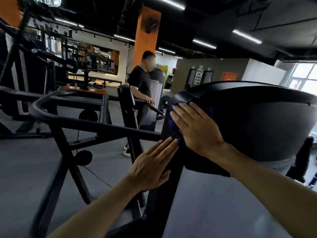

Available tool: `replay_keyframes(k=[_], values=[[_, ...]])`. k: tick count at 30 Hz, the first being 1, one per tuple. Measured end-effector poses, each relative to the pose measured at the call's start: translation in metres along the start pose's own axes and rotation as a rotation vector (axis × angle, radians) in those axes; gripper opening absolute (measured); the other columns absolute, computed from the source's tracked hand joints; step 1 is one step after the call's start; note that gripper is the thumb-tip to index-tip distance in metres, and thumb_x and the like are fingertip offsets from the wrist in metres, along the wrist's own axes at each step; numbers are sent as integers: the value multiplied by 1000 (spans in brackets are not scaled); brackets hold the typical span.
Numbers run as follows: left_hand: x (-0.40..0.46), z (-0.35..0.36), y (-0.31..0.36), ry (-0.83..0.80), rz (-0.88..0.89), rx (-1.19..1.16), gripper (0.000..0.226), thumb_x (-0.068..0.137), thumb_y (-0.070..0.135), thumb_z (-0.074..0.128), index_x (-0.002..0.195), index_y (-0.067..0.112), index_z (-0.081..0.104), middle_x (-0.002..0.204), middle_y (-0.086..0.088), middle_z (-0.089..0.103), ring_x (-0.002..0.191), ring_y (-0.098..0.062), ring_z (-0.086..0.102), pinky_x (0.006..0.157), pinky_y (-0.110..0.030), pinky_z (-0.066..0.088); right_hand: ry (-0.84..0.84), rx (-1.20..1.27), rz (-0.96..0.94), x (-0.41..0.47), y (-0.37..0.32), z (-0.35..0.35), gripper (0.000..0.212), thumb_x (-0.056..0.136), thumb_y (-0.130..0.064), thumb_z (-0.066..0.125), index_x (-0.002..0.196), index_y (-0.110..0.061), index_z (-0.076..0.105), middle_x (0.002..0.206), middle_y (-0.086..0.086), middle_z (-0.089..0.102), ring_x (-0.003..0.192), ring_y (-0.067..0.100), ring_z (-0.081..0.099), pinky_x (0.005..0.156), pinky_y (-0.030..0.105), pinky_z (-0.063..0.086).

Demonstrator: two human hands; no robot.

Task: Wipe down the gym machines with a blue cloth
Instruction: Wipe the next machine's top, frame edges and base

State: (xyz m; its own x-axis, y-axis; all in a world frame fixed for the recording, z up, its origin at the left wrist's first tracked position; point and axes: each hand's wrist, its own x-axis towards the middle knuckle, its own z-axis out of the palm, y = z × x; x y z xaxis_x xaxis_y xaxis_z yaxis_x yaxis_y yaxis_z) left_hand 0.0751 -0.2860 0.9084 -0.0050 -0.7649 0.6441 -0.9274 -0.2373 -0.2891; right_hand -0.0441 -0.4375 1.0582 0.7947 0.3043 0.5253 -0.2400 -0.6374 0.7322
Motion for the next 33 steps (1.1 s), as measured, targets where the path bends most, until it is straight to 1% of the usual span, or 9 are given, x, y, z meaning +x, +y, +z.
replay_keyframes(k=[3, 7, 13, 18, 20, 24, 27, 30, 33], values=[[-12, 9, -5, -17, 18, -67, 89, 98, 43, 53, 165, 4, 12, 175, -13, 0, 162, -25, 1, 130, -43, 19, 20, -14, 65, 14, 20, -10, 52, 106, -33, 40, 151, -8, 46, 160, 14, 41, 151, 31, 33, 128, 46, 15], [-20, 14, 2, -30, -7, -151, 87, 98, 42, 52, 165, 4, 13, 173, -19, -4, 161, -25, -3, 131, -37, 9, 22, -7, 186, 6, 0, -9, 56, 106, -33, 37, 156, -8, 37, 164, 15, 33, 154, 32, 24, 128, 48, 14], [-39, 22, 6, -125, -36, -213, 95, 91, 42, 52, 167, 9, 4, 171, -23, -12, 160, -24, -15, 129, -35, 0, -151, -88, -199, -15, -21, -3, 60, 100, -26, 43, 156, -7, 37, 163, 16, 35, 153, 32, 27, 128, 48, 11], [-39, 23, 5, -126, -11, -273, 96, 91, 39, 49, 166, 9, -3, 171, -19, -20, 160, -23, -16, 130, -37, 2, -29, -89, 175, 13, -2, -15, 56, 105, -27, 40, 156, -4, 37, 162, 17, 35, 153, 34, 27, 128, 48, 13], [-41, 24, 3, -137, -10, -288, 95, 91, 38, 44, 165, 9, -7, 171, -17, -22, 159, -21, -19, 130, -36, 0, -12, -66, 205, 4, -25, -8, 58, 105, -26, 36, 157, -3, 33, 164, 18, 31, 154, 34, 23, 129, 47, 11], [-47, 26, 3, -175, -15, -302, 97, 92, 37, 46, 164, 9, -13, 170, -14, -26, 155, -14, -30, 127, -32, -10, -134, -40, -50, -34, -59, 11, 60, 102, -18, 47, 158, -3, 30, 165, 17, 29, 155, 33, 23, 129, 45, 11], [-50, 26, 6, -183, -26, -325, 99, 92, 35, 49, 163, 9, -16, 168, -11, -30, 151, -10, -36, 124, -28, -13, -162, -67, -143, -26, -41, 1, 61, 101, -20, 48, 158, -3, 33, 164, 17, 31, 154, 32, 25, 128, 46, 14], [-52, 26, 7, -166, -27, -346, 100, 92, 33, 51, 164, 8, -13, 169, -12, -28, 154, -12, -31, 126, -29, -9, -95, -103, 31, -5, -20, -11, 59, 103, -24, 43, 158, -5, 33, 165, 16, 31, 155, 31, 24, 128, 47, 13], [-54, 31, 9, -170, -40, -357, 99, 93, 35, 50, 164, 9, -14, 170, -12, -26, 156, -14, -27, 128, -32, -5, -56, -104, 174, -9, -37, -5, 58, 107, -26, 40, 160, -5, 27, 167, 16, 25, 156, 32, 17, 129, 46, 9]])
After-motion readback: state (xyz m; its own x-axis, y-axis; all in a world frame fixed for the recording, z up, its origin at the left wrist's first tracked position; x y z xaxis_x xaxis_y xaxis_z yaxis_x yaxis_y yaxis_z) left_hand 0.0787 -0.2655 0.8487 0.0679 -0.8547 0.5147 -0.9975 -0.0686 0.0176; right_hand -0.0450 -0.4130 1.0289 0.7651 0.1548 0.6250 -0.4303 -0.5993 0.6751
